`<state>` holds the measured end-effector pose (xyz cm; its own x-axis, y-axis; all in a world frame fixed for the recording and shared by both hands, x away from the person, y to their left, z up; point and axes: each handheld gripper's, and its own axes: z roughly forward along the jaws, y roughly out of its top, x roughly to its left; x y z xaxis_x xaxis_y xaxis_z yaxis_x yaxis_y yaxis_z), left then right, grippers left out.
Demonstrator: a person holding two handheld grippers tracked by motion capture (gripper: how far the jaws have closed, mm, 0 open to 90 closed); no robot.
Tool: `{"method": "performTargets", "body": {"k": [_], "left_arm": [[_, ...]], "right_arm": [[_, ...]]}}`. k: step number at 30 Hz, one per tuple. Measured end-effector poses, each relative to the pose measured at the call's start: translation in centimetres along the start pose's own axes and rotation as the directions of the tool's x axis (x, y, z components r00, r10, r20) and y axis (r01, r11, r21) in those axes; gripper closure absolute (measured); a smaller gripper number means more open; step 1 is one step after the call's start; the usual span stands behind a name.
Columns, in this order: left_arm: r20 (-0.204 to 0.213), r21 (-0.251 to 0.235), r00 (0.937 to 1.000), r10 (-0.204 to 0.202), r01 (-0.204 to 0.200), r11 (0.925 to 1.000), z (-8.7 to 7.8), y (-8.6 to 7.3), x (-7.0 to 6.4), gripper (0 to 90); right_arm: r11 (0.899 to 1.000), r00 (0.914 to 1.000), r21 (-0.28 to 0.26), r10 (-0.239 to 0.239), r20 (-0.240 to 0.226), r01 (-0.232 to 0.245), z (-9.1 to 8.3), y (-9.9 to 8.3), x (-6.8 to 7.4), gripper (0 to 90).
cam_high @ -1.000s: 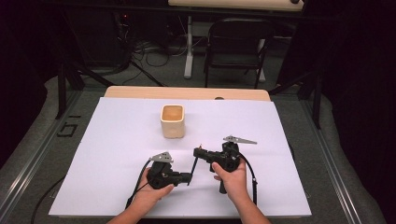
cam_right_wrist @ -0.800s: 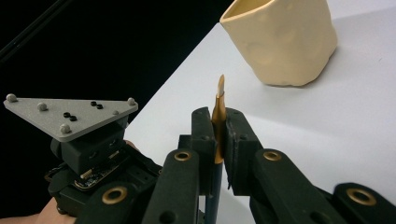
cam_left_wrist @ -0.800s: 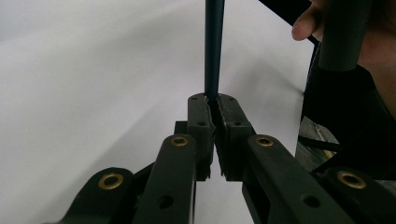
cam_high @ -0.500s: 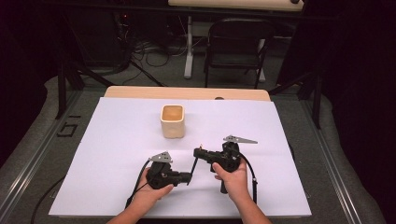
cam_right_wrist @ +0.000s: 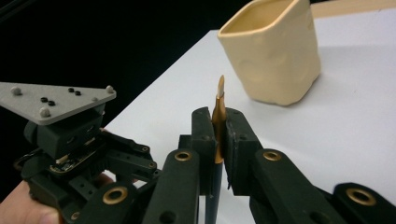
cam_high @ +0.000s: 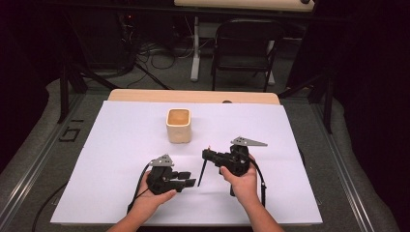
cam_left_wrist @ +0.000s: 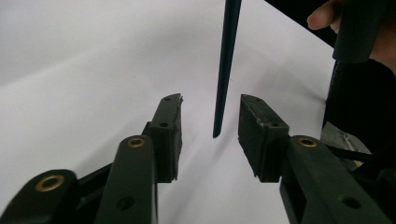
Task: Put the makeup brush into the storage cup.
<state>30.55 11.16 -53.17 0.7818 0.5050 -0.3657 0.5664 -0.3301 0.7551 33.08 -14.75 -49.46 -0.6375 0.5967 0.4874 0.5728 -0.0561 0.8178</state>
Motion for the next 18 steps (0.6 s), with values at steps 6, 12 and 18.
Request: {"method": "performTargets", "body": {"k": [6,12,18], "left_arm": [[-0.055,0.016,0.9981,0.029,-0.028,0.9995,-0.4,-0.1,0.0,50.9],[-0.106,0.026,0.9931,0.05,-0.048,0.9985,-0.6,-0.1,0.1,46.1],[-0.166,0.029,0.9835,0.072,-0.068,0.9972,-1.1,0.0,0.4,44.1]], "right_arm": [[0.997,0.9957,-0.001,-0.077,0.05,0.077,0.2,1.3,0.3,84.1],[0.992,0.9865,0.027,-0.124,0.107,0.122,0.6,2.5,-0.3,84.1],[0.987,0.979,0.042,-0.157,0.13,0.152,1.1,3.6,-0.5,84.1]]}}
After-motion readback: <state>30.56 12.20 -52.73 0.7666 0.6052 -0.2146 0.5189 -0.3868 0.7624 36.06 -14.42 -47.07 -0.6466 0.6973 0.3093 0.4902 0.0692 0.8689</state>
